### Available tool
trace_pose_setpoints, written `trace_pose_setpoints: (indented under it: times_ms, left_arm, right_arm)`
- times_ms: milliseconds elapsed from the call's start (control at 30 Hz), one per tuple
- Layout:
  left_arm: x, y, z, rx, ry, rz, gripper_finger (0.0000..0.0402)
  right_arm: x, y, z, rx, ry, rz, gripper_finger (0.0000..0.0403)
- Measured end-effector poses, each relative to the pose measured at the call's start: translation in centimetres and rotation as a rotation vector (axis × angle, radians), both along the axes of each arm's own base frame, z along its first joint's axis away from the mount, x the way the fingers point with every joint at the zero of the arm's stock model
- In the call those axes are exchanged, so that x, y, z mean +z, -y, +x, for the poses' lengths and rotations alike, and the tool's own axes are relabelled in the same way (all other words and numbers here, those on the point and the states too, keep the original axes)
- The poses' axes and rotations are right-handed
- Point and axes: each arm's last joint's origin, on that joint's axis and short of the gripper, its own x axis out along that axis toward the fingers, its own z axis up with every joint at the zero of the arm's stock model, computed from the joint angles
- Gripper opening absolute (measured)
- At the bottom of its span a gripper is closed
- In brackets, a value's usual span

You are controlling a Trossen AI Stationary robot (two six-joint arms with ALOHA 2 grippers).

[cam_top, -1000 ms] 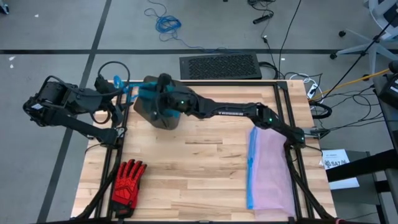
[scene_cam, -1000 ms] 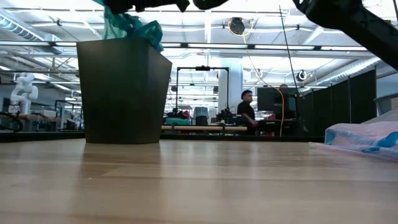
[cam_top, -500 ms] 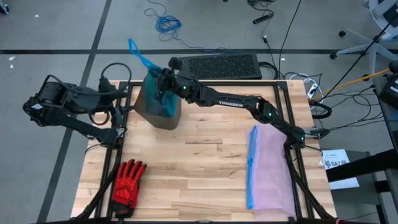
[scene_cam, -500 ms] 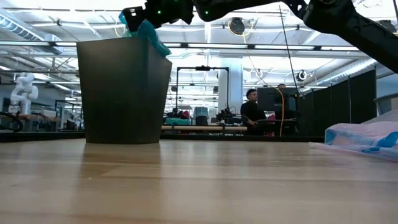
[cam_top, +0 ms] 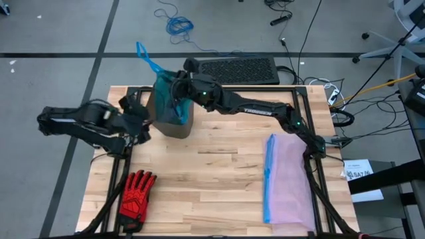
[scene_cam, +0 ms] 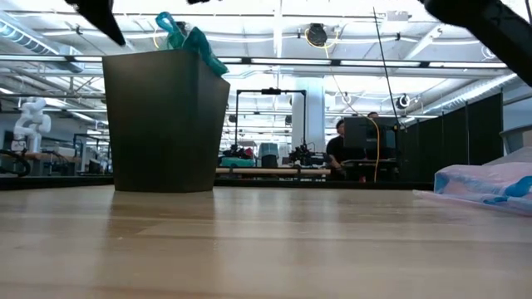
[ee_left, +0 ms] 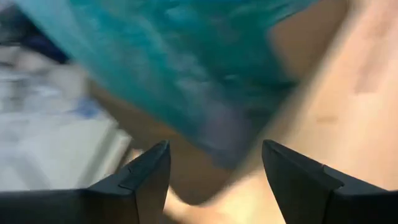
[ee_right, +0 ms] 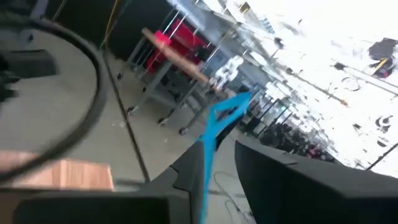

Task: Place trash/remove bag and relplace
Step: Remove the trash bag from the trash bin

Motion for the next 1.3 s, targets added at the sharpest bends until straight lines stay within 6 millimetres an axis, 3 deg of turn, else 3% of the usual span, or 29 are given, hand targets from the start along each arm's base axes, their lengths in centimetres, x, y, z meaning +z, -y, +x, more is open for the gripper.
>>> trace_pose_setpoints:
  times_ms: [133,267,400,467,567,700,833,1067,1200,1300]
  left_arm:
    - [-1.3,-0.2,1.5,0.068,-0.070,0.172,0.0208]
    - [-1.1,-0.2,2.0,0.081,-0.070,0.259,0.0131]
    - [-0.5,-0.4,1.4,0.092,-0.016,0.297,0.0024]
    - [0.0,-0.4,1.3,0.098,0.041,0.299,0.0011]
    - [1.1,-0.4,1.1,0.094,0.178,0.287,0.0003]
    - [2.8,-0.2,-0.1,0.042,0.402,0.253,0.0002]
    - [3.0,0.1,-1.4,-0.102,0.603,0.177,0.0001]
    - [1.1,0.3,-3.1,-0.329,0.831,0.094,0.0001]
    - [0.5,0.4,-3.0,-0.374,0.867,0.120,0.0001]
    - [0.5,0.5,-2.7,-0.376,0.862,0.119,0.0000]
  right_arm:
    - [2.6,-0.5,-2.7,0.006,-0.081,0.035,0.0085]
    - [4.6,-1.1,-6.3,0.013,-0.223,0.111,0.0076]
    - [5.2,-1.5,-10.0,0.093,-0.422,0.225,0.0049]
    - [4.9,-1.8,-11.2,0.160,-0.508,0.301,0.0023]
    - [3.6,-2.2,-11.9,0.186,-0.640,0.394,0.0006]
    - [0.2,-3.6,-10.8,0.211,-0.774,0.416,0.0001]
    - [-3.4,-5.3,-9.4,0.264,-0.841,0.372,0.0000]
    - [-7.5,-6.5,-10.9,0.308,-0.613,0.275,0.0000]
    - [-9.0,-6.6,-12.3,0.180,-0.380,0.144,0.0000]
    - [-9.9,-7.4,-12.5,0.192,-0.243,0.086,0.0007]
